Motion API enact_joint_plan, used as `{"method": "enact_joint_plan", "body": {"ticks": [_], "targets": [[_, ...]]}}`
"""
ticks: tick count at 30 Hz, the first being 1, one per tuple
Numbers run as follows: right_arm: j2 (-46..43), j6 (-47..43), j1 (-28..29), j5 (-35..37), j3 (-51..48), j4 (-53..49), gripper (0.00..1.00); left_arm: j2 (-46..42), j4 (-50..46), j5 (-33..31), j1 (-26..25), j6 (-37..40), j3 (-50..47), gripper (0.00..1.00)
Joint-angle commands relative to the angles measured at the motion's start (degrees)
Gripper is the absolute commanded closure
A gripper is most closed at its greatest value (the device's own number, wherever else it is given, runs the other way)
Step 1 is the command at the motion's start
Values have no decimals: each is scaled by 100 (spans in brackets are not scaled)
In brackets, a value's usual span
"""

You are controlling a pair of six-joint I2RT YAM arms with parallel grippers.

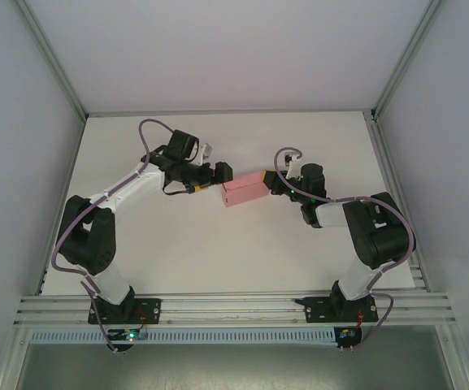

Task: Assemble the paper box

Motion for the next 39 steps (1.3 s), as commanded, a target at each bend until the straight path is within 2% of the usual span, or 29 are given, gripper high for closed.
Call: {"method": "enact_joint_plan", "body": {"ticks": [1, 4, 7, 10, 14, 18, 20, 22, 24, 27, 32, 34, 36, 37, 38, 39], "targets": [[230, -139, 95, 207, -192, -1282, 87, 280, 585, 471, 92, -365, -44, 1], [224, -114, 88, 251, -197, -1294, 87, 519, 812, 748, 189, -437, -226, 13], [273, -86, 74, 283, -198, -1303, 87, 557, 1094, 933, 200, -288, -540, 21], [349, -31, 70, 231, -212, -1253, 87, 598, 1065, 802, 200, 132, -829, 30], [420, 17, 63, 113, -318, -1037, 87, 962, 1240, 754, 227, 179, -1071, 43], [468, 5, 19, -22, -403, -834, 88, 1243, 1703, 804, 227, 41, -1307, 71], [496, -38, -23, -160, -456, -636, 89, 1205, 1653, 658, 227, 231, -1379, 75], [548, -195, -17, -284, -537, -412, 91, 1113, 1612, 467, 227, 361, -1480, 86], [631, -397, -37, -426, -553, -348, 94, 1098, 1585, 290, 231, 471, -1561, 100], [720, -446, -93, -509, -610, -77, 100, 1247, 1638, 69, 202, 574, -1611, 100], [616, -133, -186, -653, -491, 90, 100, 1431, 1028, 38, 148, 853, -1032, 99], [485, -30, -167, -673, -283, -221, 99, 1314, 823, 107, 137, 895, -762, 82], [287, 22, -149, -575, 53, -858, 94, 1171, 573, 86, 113, 932, -438, 65], [136, 13, -139, -606, 161, -1026, 91, 1130, 394, 29, 104, 961, -238, 44], [-15, 9, -101, -521, 293, -1219, 87, 1104, 189, 30, 101, 1000, 17, 33], [-150, 39, -90, -420, 460, -1502, 85, 1107, 7, 39, 103, 1023, 267, 28]]}}
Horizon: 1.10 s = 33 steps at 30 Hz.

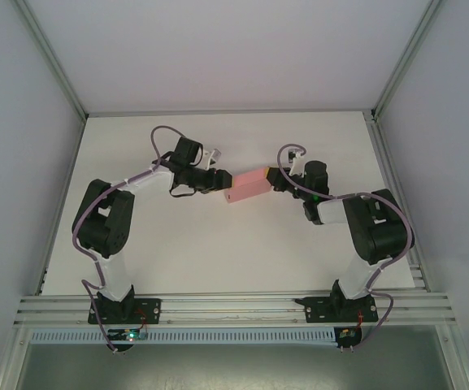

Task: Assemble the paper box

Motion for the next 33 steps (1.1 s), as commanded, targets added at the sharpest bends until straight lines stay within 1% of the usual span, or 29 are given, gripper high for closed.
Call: {"method": "enact_joint_plan", "body": {"ticks": [1, 2, 3, 5, 7, 8, 9, 10, 11, 12, 13, 14, 15, 16, 17, 18, 19, 22, 24, 26, 28, 30, 32, 33], "targets": [[-363, -23, 125, -63, 419, -1749, 79, 178, -1290, -688, 3, 409, 700, 13], [-448, 14, 110, 67, 671, -2130, 72, 175, -1471, -679, 2, 464, 984, 0], [-497, -20, 86, 0, 916, -2407, 71, 164, -1625, -702, 8, 507, 1214, 0], [-525, -110, 89, -189, 1426, -2824, 58, 108, -1909, -766, 7, 632, 1638, 0], [-555, -140, 90, -270, 1883, -3204, 52, 41, -2238, -943, 7, 773, 2022, 0], [-575, -197, 63, -368, 2077, -3322, 43, -14, -2441, -1143, 9, 807, 2223, 0], [-586, -402, 34, -576, 2237, -3381, 37, -58, -2654, -1400, 11, 853, 2404, 0], [-600, -786, 4, -830, 2410, -3483, 31, -117, -2833, -1688, 13, 926, 2548, 0], [-610, -1316, -16, -1013, 2626, -3747, 23, -197, -2992, -2100, 23, 951, 2640, 0], [-603, -2000, -25, -1277, 2843, -4119, 4, -276, -3104, -2584, 25, 925, 2689, 0], [-602, -2928, -8, -1585, 3114, -4706, 2, -385, -3165, -3060, 42, 863, 2681, 0], [-607, -3860, 20, -1855, 3340, -5304, 2, -501, -3174, -3374, 77, 812, 2606, 0], [-602, -4950, 73, -2138, 3574, -6071, 2, -637, -3192, -3716, 117, 721, 2501, 0], [-580, -6336, 141, -2308, 3844, -7059, 2, -803, -3158, -4046, 162, 611, 2348, 0], [-526, -7557, 235, -2271, 4101, -7994, 2, -966, -3080, -4260, 214, 534, 2147, 0], [-434, -8632, 347, -2064, 4382, -8868, 2, -1138, -2987, -4480, 266, 459, 1942, 0], [-276, -9397, 480, -1676, 4701, -9546, 2, -1329, -2891, -4688, 327, 373, 1718, 0], [257, -10043, 855, -608, 5648, -10724, 2, -1814, -2783, -5046, 448, 271, 1184, 0], [617, -10339, 1039, -169, 6140, -11284, 2, -2071, -2816, -5253, 486, 221, 905, 0], [941, -10546, 1201, 218, 6461, -11609, 2, -2313, -2845, -5431, 506, 162, 622, 0], [1244, -10601, 1342, 652, 6732, -11773, 2, -2520, -2867, -5580, 531, 56, 369, 0], [1483, -10532, 1453, 1117, 6919, -11814, 2, -2685, -2844, -5575, 559, 31, 145, 0], [1646, -10337, 1528, 1577, 6908, -11456, 2, -2785, -2869, -5553, 567, -9, 18, 0], [1697, -10192, 1565, 1805, 6810, -11112, 2, -2816, -2883, -5548, 567, -21, -30, 0]]}}
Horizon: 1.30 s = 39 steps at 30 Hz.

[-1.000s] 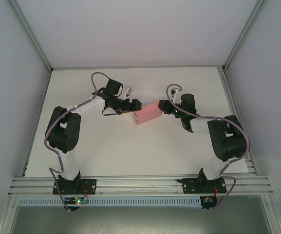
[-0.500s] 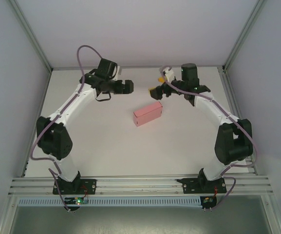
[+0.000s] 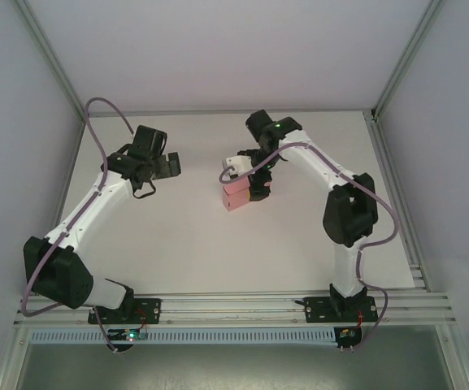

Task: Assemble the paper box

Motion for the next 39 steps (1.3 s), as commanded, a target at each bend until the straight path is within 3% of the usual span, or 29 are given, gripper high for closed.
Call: {"method": "enact_joint_plan", "body": {"ticks": [1, 8, 10, 15, 18, 24, 29, 31, 35, 39], "targets": [[160, -45, 114, 1155, -12, 291, 2, -198, -189, -268, 87, -217, -147, 0], [78, 227, 261, 1463, -862, 1975, 2, -205, -176, -271, 85, -155, -229, 0], [28, 173, 300, 1581, -982, 2076, 6, -213, -139, -208, 83, -134, -242, 0], [4, 84, 497, 1958, -976, 1639, 51, -302, -99, -229, 80, -93, -312, 0], [-33, 151, 532, 2053, -965, 1376, 65, -383, -15, -184, 83, -59, -389, 0], [-509, 720, 637, 3030, -1563, 2333, 66, -476, 26, -249, 85, -88, -502, 0], [-1415, 1019, 972, 4721, -3649, 5685, 63, -542, 76, -341, 85, -279, -708, 0], [-1585, 1218, 1087, 5007, -4230, 6542, 60, -574, 150, -420, 86, -355, -818, 0], [-1811, 1391, 1349, 4550, -4912, 6339, 55, -547, 175, -496, 96, -332, -892, 0], [-2339, 1777, 1592, 4387, -5378, 6054, 40, -547, 210, -617, 98, -292, -908, 0]]}}
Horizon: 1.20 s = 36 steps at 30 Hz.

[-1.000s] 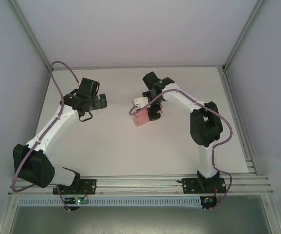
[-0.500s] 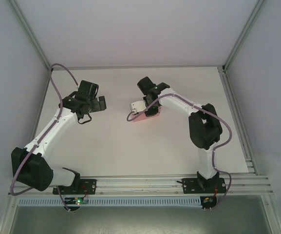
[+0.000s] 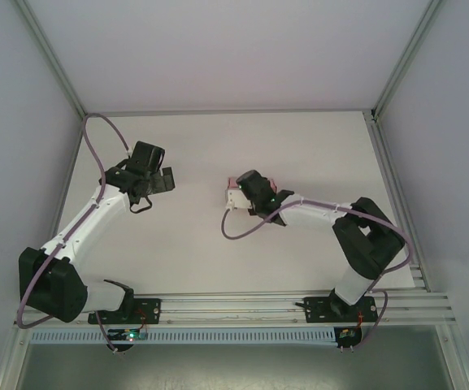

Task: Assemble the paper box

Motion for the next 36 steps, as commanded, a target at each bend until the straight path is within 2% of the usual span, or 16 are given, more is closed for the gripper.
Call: {"method": "enact_joint_plan", "body": {"ticks": [1, 3, 4, 7, 10, 13, 15, 18, 21, 23, 25, 27, 29, 31, 33, 36], "targets": [[-671, 561, 155, -135, -274, -94, 35, -104, 201, -278, 100, -45, -45, 0], [-1163, 677, 172, -531, -395, -590, 20, -154, 332, -336, 109, 21, -109, 0], [-1436, 786, 179, -678, -446, -775, 2, -189, 390, -381, 109, 53, -131, 0], [-2086, 1190, 216, -1101, -352, -1551, 2, -303, 539, -544, 138, 102, -214, 0], [-2668, 1554, 108, -1339, -342, -1768, 2, -449, 794, -734, 176, 219, -351, 0], [-3106, 1954, -597, -1562, -592, -1430, 2, -634, 1663, -1076, 245, 596, -846, 0], [-3230, 2617, -1287, -1761, -801, -823, 2, -716, 2647, -1334, 348, 993, -1410, 0], [-3202, 3940, -2241, -1478, -1031, 359, 2, -696, 4365, -1532, 561, 1574, -2363, 0], [-3200, 4947, -3233, -2198, -1745, 1608, 2, -583, 5915, -1470, 640, 2117, -3186, 0], [-3136, 5471, -3601, -2550, -2444, 2946, 2, -438, 6544, -1245, 736, 2182, -3526, 0], [-2954, 5591, -3738, -2694, -3095, 4331, 2, -222, 6897, -930, 810, 2280, -3695, 0], [-2625, 5583, -3763, -2643, -3442, 5233, 2, 89, 7259, -864, 856, 2320, -3797, 0], [-2628, 5584, -3785, -2613, -3337, 5109, 2, 475, 7951, -710, 874, 2501, -3952, 0], [-2532, 5426, -3786, -2836, -3461, 5580, 2, 554, 7814, -542, 894, 2674, -3819, 0], [-2423, 5212, -3788, -3035, -3605, 6086, 2, 700, 8438, -213, 941, 2888, -3991, 0], [-2607, 5116, -3807, -2892, -3573, 5338, 2, 1010, 9220, -258, 972, 2842, -4292, 0]]}}
